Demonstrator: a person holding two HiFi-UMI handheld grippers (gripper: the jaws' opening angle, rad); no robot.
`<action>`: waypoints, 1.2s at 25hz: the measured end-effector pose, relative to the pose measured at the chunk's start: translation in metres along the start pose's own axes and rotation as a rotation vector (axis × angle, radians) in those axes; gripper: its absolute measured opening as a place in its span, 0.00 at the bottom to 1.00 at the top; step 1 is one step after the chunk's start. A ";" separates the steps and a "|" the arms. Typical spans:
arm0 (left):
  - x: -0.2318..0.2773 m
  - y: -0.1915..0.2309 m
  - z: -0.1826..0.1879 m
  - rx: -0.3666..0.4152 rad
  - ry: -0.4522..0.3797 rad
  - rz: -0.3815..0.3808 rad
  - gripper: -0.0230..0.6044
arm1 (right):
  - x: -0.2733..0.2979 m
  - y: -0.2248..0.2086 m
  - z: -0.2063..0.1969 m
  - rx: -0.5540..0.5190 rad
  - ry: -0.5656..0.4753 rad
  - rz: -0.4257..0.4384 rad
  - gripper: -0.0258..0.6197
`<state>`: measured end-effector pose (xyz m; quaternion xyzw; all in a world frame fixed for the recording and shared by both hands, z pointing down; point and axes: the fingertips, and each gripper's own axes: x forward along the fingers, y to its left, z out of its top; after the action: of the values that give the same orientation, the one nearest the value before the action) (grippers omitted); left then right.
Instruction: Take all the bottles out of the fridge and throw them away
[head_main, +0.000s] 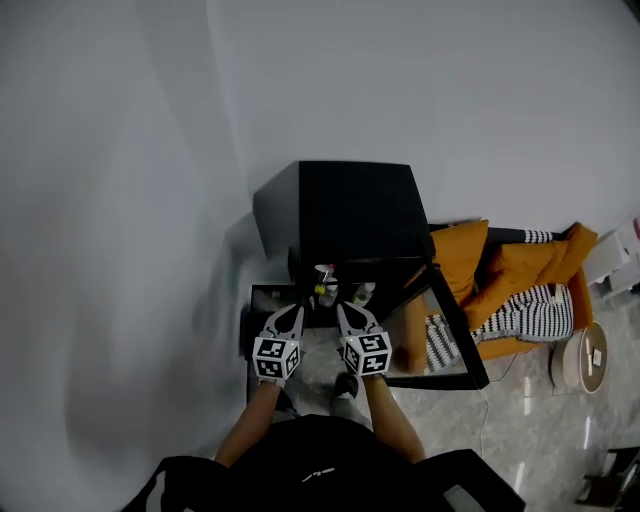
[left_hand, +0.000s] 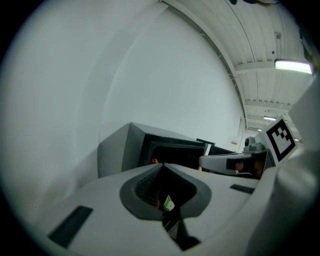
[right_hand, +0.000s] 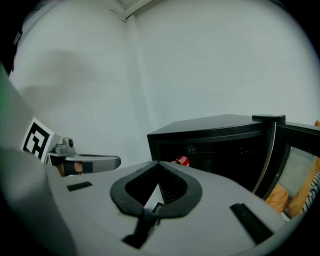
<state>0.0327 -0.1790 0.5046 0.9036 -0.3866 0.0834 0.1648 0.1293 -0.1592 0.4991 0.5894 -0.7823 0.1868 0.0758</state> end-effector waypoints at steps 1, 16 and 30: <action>0.003 -0.004 0.003 0.006 0.000 -0.002 0.04 | -0.004 -0.007 0.003 0.008 -0.004 -0.010 0.05; 0.043 -0.033 0.028 0.059 -0.005 0.017 0.04 | -0.025 -0.069 0.036 0.033 -0.049 -0.041 0.05; 0.069 -0.034 0.024 0.029 -0.003 0.053 0.04 | -0.037 -0.089 0.032 0.007 -0.031 -0.028 0.05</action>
<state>0.1048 -0.2120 0.4933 0.8954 -0.4096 0.0919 0.1486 0.2282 -0.1597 0.4752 0.6035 -0.7743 0.1794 0.0639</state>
